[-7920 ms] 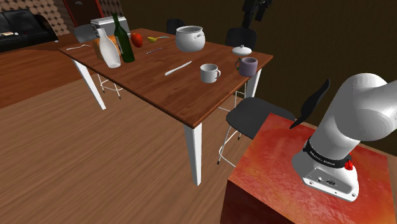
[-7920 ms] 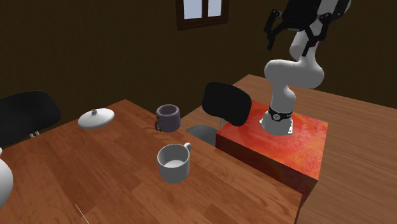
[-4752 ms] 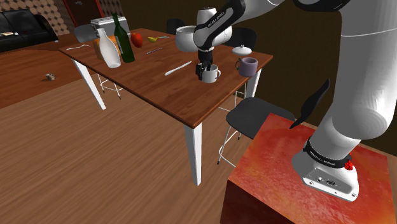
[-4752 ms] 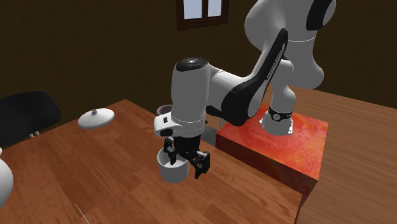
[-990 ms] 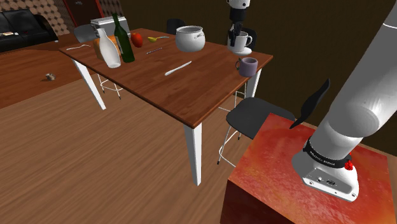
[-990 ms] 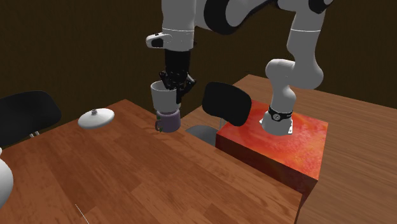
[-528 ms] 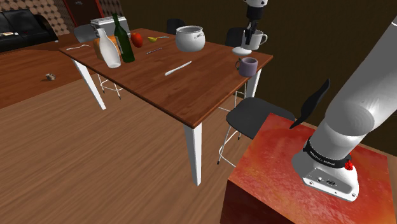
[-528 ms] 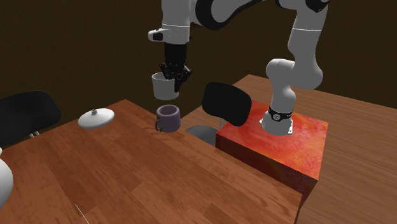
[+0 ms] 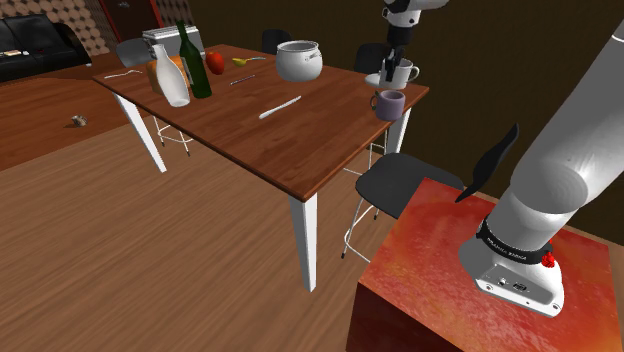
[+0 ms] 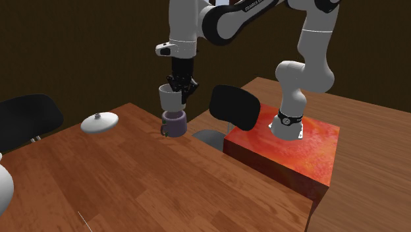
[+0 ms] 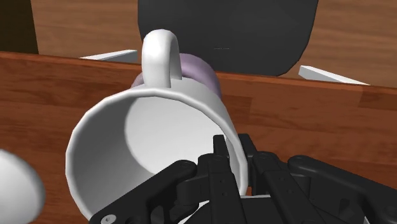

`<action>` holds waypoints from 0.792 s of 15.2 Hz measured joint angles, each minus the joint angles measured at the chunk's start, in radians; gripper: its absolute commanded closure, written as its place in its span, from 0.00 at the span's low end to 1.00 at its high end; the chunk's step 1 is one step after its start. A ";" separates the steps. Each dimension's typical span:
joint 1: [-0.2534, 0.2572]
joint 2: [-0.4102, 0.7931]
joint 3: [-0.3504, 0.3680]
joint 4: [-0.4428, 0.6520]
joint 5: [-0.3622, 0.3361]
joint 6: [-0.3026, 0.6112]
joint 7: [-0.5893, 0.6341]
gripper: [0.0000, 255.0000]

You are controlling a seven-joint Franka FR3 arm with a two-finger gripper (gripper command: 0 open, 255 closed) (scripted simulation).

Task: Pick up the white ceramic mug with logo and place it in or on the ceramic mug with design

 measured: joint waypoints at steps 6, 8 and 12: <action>-0.002 0.027 -0.003 -0.051 0.011 0.076 -0.010 1.00; -0.002 0.029 -0.003 -0.056 0.011 0.083 -0.011 1.00; -0.002 0.029 -0.003 -0.057 0.011 0.085 -0.010 1.00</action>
